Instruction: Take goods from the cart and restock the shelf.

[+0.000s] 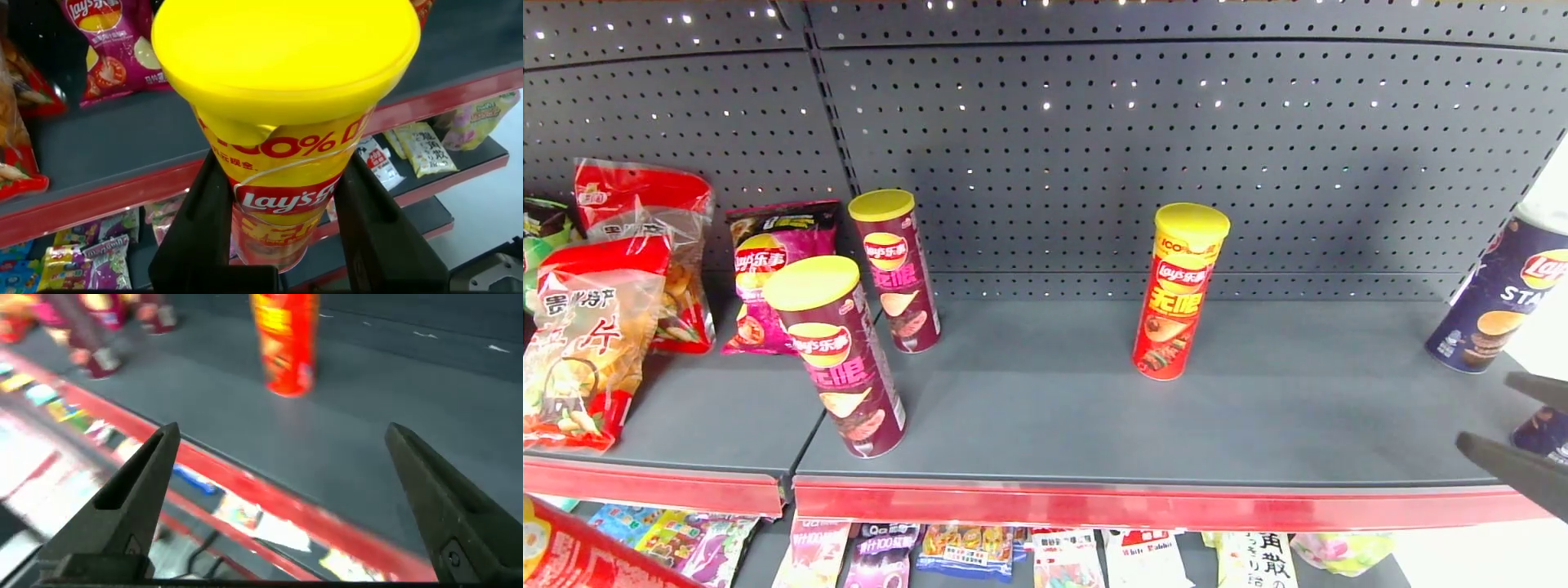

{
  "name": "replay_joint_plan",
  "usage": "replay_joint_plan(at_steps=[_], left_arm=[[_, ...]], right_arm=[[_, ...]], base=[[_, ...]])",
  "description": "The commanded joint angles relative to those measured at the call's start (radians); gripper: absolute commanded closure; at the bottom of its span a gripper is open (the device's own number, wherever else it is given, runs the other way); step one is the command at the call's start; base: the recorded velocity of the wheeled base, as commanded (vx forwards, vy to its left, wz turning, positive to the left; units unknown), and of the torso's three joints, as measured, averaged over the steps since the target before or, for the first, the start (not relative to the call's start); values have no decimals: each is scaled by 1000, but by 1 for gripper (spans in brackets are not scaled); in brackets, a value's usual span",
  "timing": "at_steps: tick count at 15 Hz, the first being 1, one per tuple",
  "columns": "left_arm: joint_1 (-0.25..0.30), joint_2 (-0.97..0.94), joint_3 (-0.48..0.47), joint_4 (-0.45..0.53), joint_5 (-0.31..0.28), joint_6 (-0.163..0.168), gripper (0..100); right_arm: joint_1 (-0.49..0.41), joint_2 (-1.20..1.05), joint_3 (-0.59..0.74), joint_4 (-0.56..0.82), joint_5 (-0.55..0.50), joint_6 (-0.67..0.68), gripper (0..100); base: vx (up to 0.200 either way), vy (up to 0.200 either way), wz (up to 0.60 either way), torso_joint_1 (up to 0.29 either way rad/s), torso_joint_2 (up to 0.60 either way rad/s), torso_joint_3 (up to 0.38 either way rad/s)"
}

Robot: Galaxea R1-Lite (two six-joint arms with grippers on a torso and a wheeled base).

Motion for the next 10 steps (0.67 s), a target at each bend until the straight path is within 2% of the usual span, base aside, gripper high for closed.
replay_joint_plan(at_steps=[1,2,3,5,7,10], left_arm=[[0,-7,4,1,-1,-1,100],[0,-1,-4,-2,1,-1,100],[0,-2,-5,-2,1,-1,100],[0,-4,-15,-2,6,-1,100],[0,-2,-13,-2,6,-1,100],[0,-4,-16,-4,6,-1,100]], right_arm=[[29,307,-44,-173,130,-4,0],[31,415,-59,-254,159,-7,0],[31,446,-70,-271,164,-7,0],[32,561,-150,-297,242,-26,0],[32,644,-208,-316,262,-63,0],[31,731,-248,-406,323,-90,0]], base=[[0,0,0,0,0,0],[0,0,0,0,0,0],[0,0,0,0,0,0],[0,0,0,0,0,0],[0,0,0,0,0,0],[0,0,0,0,0,0]])
